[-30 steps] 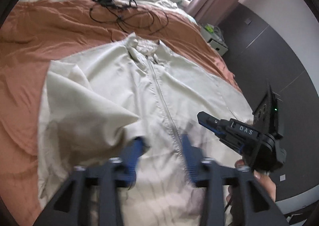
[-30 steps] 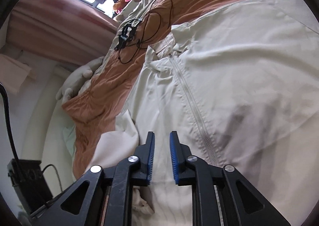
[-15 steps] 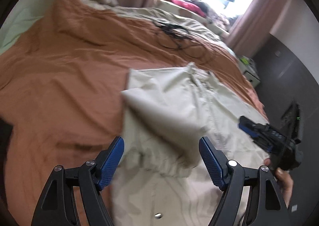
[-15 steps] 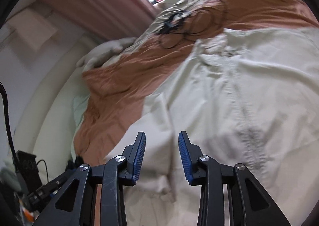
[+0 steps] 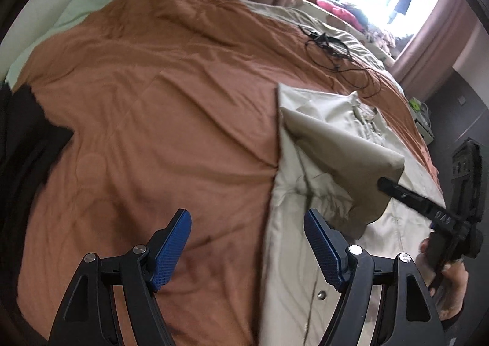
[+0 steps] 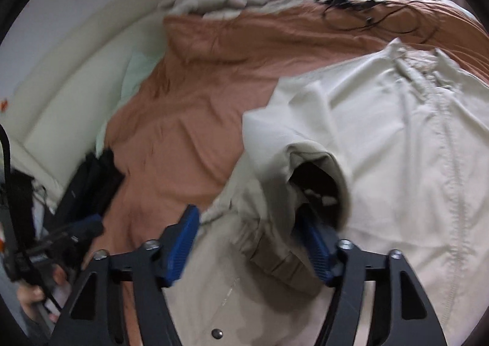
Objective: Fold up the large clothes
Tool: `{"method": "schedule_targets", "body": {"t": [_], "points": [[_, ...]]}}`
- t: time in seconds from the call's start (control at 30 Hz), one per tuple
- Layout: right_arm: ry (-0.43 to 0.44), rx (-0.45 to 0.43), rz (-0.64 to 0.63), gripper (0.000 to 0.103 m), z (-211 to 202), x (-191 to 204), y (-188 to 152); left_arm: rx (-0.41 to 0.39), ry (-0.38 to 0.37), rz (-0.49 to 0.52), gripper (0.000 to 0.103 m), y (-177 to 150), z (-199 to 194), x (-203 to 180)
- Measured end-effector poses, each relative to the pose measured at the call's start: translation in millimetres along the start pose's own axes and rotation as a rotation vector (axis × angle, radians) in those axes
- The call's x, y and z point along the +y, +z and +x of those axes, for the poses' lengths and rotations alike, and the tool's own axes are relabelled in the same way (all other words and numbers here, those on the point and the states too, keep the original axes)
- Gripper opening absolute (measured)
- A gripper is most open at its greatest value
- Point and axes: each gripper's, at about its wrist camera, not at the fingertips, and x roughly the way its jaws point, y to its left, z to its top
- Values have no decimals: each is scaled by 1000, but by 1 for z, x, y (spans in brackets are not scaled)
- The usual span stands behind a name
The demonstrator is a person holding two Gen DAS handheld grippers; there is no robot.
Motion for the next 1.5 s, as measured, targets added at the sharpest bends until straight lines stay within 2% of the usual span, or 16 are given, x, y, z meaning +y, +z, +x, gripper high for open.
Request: {"method": "schedule_targets", "body": {"t": [0.17,0.47,0.53,0.57,0.6,0.7,0.8,0.9,1.1,1.17,1.23,1.3,1.37,1.4,1.5], "points": [[-98,122,-55,71,42,7,-12,25,4,-23,78,-8,9,16],[-299,206,-221,71,77,15,-33,50,0,-36,77,-14,21,28],[-316,188,-222,55,72,15,-33,52,-1,-38,77,-14,22,29],[-316,185,-214,42,70,13,-33,52,-2,-39,77,-13,22,29],[-298,176,-190,34,65,9,-31,52,-5,-40,77,-13,22,27],[-178,126,-60,27,44,-6,-21,50,-15,-31,78,-12,23,18],[-21,65,119,23,18,-35,-11,53,-27,-4,78,-7,30,5],[95,-10,266,23,-9,-64,-4,63,-12,27,77,2,45,-9],[262,-140,549,22,-52,-132,-9,109,8,73,72,16,82,-30],[275,-177,632,22,-61,-152,-14,117,17,88,72,19,92,-38],[250,-209,717,29,-71,-174,-22,127,29,109,72,23,103,-47],[178,-205,820,51,-76,-199,-31,142,45,132,71,26,115,-55],[107,-181,871,61,-78,-214,-36,155,62,151,68,27,125,-60],[77,-170,887,61,-81,-221,-39,165,74,164,67,27,130,-63],[69,-179,893,61,-91,-228,-43,173,99,190,65,27,138,-66]]}}
